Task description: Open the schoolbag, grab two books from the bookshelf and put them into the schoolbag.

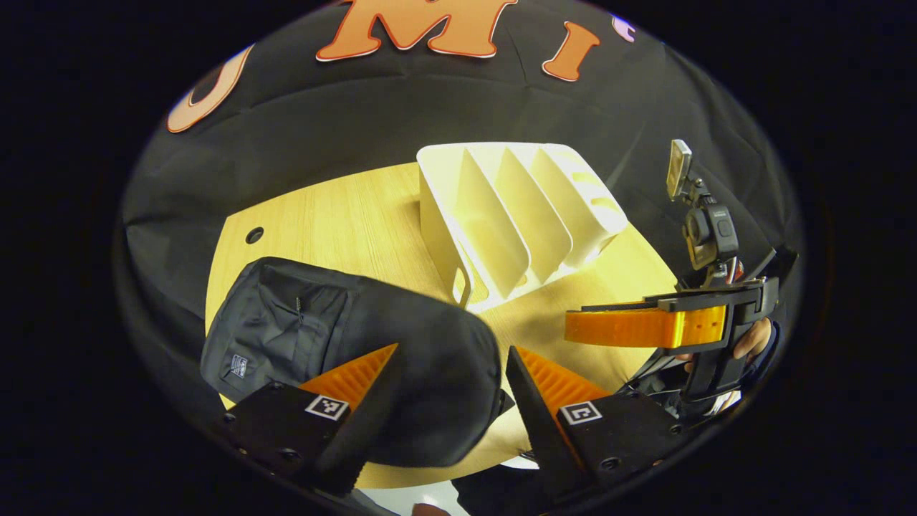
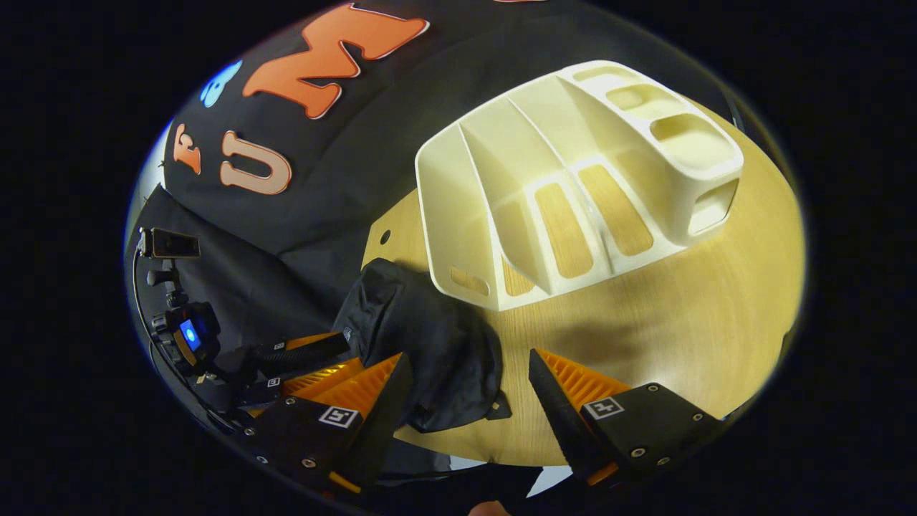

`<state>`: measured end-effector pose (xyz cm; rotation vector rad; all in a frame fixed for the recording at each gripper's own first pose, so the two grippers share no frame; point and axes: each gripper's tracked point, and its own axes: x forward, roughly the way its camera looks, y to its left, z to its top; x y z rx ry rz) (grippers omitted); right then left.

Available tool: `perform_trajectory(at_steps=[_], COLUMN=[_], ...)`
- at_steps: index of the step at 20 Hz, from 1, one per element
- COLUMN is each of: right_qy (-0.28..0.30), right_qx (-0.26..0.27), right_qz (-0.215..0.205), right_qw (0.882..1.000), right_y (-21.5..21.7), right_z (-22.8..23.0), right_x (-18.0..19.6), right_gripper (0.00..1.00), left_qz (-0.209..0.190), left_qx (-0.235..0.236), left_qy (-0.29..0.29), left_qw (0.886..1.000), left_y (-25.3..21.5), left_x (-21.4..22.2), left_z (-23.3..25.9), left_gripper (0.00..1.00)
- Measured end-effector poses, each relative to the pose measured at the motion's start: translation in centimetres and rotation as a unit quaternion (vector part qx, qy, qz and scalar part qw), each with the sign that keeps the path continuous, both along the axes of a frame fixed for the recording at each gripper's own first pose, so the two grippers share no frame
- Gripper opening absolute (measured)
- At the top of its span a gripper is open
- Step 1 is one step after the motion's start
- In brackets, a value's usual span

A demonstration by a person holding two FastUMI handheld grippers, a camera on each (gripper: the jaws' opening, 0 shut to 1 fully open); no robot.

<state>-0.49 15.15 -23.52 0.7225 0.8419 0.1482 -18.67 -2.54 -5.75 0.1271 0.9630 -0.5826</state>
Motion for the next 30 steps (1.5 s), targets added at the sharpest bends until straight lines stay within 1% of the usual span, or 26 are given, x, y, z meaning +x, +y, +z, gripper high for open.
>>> perform_trajectory(at_steps=[2, 4, 5, 6, 9, 11, 12, 13, 15, 16, 18, 19, 20, 21, 22, 23, 25, 27, 28, 30], right_qy=[-0.023, -0.039, -0.050, -0.060, -0.103, -0.141, -0.162, -0.185, -0.227, -0.245, -0.282, -0.301, -0.319, -0.336, -0.346, -0.351, -0.359, -0.382, -0.383, -0.392], right_qx=[-0.032, -0.084, -0.109, -0.133, -0.177, -0.210, -0.231, -0.250, -0.282, -0.294, -0.306, -0.309, -0.310, -0.310, -0.306, -0.302, -0.299, -0.303, -0.303, -0.303], right_qz=[-0.005, 0.000, 0.003, 0.004, 0.003, 0.002, 0.001, 0.003, 0.004, 0.000, -0.013, -0.024, -0.036, -0.047, -0.058, -0.061, -0.070, -0.092, -0.104, -0.098], right_qw=[0.999, 0.996, 0.993, 0.989, 0.979, 0.967, 0.959, 0.950, 0.932, 0.924, 0.909, 0.902, 0.895, 0.888, 0.885, 0.884, 0.881, 0.868, 0.866, 0.863], right_y=[-2.3, -4.7, -6.1, -7.5, -10.2, -11.8, -12.5, -13.0, -14.1, -14.5, -15.3, -15.7, -16.0, -16.3, -16.7, -16.7, -16.8, -17.2, -17.4, -17.0], right_z=[1.4, 2.3, 2.8, 3.8, 7.0, 9.5, 10.8, 12.1, 14.2, 15.2, 17.1, 18.2, 19.3, 20.3, 20.9, 21.2, 21.4, 22.4, 22.7, 22.5], right_x=[0.2, 0.1, 0.2, 0.1, 0.5, 0.3, 0.4, 0.4, 0.3, 0.3, 0.3, 0.1, 0.2, 0.0, -0.2, -0.3, -0.2, -0.3, -0.5, -0.6], right_gripper=[0.98, 0.98, 0.98, 0.98, 0.98, 0.98, 0.98, 0.98, 0.98, 0.98, 0.98, 0.98, 0.98, 0.98, 0.98, 0.98, 0.98, 0.98, 0.97, 0.97], left_qz=[0.023, 0.044, 0.055, 0.067, 0.101, 0.127, 0.144, 0.168, 0.204, 0.217, 0.242, 0.257, 0.269, 0.273, 0.274, 0.277, 0.279, 0.286, 0.285, 0.280], left_qx=[0.007, 0.012, 0.011, 0.009, -0.002, -0.015, -0.017, -0.019, -0.026, -0.035, -0.048, -0.042, -0.039, -0.043, -0.052, -0.060, -0.067, -0.055, -0.047, -0.049], left_qy=[-0.027, -0.066, -0.082, -0.098, -0.137, -0.168, -0.189, -0.218, -0.250, -0.264, -0.291, -0.304, -0.314, -0.320, -0.325, -0.332, -0.355, -0.397, -0.414, -0.442], left_qw=[0.999, 0.997, 0.995, 0.993, 0.985, 0.978, 0.971, 0.961, 0.946, 0.939, 0.924, 0.916, 0.910, 0.906, 0.904, 0.900, 0.890, 0.871, 0.863, 0.851], left_y=[-0.8, -1.7, -2.2, -2.7, -4.8, -5.6, -5.8, -5.8, -5.5, -5.5, -5.0, -4.3, -3.9, -3.9, -3.9, -3.9, -3.4, -2.0, -1.5, -1.2], left_x=[0.4, 1.3, 1.2, 1.2, 1.1, 0.8, 1.0, 1.3, 1.0, 1.3, 1.8, 1.3, 0.9, 0.5, 0.3, 0.1, 0.1, 0.4, 0.4, -0.2], left_z=[1.0, 2.6, 3.2, 4.0, 7.0, 8.6, 9.6, 10.9, 12.3, 12.8, 14.1, 15.0, 15.7, 15.9, 16.3, 16.8, 18.3, 20.2, 20.6, 21.2], left_gripper=[0.92, 0.95, 0.95, 0.95, 0.95, 0.95, 0.95, 0.94, 0.94, 0.92, 0.92, 0.92, 0.92, 0.92, 0.93, 0.92, 0.92, 0.92, 0.92, 0.93])
